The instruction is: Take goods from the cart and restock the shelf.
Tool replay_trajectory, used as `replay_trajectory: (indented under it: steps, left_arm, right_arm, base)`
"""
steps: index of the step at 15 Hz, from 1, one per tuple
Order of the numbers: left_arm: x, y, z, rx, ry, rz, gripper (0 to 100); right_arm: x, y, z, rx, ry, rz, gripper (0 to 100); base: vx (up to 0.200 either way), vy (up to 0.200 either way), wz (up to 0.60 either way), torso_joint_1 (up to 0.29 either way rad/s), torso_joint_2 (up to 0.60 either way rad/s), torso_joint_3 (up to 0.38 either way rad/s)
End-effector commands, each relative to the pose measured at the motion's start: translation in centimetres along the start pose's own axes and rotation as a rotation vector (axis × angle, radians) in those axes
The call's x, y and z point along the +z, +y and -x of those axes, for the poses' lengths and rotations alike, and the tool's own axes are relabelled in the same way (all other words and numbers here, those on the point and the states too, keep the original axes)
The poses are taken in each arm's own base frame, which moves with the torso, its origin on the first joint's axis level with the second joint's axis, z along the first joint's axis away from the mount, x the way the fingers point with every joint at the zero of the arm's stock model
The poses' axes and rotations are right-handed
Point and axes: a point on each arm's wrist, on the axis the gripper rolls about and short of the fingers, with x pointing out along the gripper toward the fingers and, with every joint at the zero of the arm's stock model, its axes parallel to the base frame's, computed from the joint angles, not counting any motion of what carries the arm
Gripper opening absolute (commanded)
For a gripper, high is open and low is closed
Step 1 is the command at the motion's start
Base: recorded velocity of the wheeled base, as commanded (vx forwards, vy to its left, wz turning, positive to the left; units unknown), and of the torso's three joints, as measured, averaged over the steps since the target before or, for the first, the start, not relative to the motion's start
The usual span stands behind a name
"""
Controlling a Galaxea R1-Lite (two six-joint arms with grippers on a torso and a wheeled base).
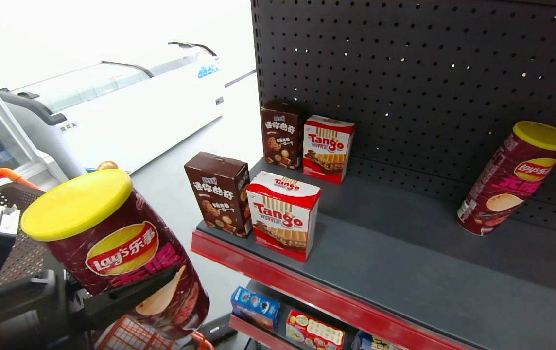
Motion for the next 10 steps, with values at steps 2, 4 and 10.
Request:
replay_trajectory:
  steps: [2,4,10]
  left_arm:
    - [-0.1,-0.6,-0.5,-0.058,0.005,0.002,0]
    - [-0.1,-1.0,-0.9,-0.121,0.009,0.004,0]
    - [-0.2,-2.1,-1.9,-0.236,0.02,0.007,0]
  right_arm:
    - [0.0,0.0,0.0,0.001,0.001,-0.001,100]
    - [0.0,0.0,0.0,0.001,0.001,-0.001,100]
    - [0.0,0.0,0.0,0.001,0.001,-0.001,100]
  base:
    - [0.0,0.0,0.0,0.0,0.0,0.0]
    - [0.0,0.0,0.0,0.0,0.0,0.0]
    - [0.0,0.0,0.0,0.0,0.0,0.0]
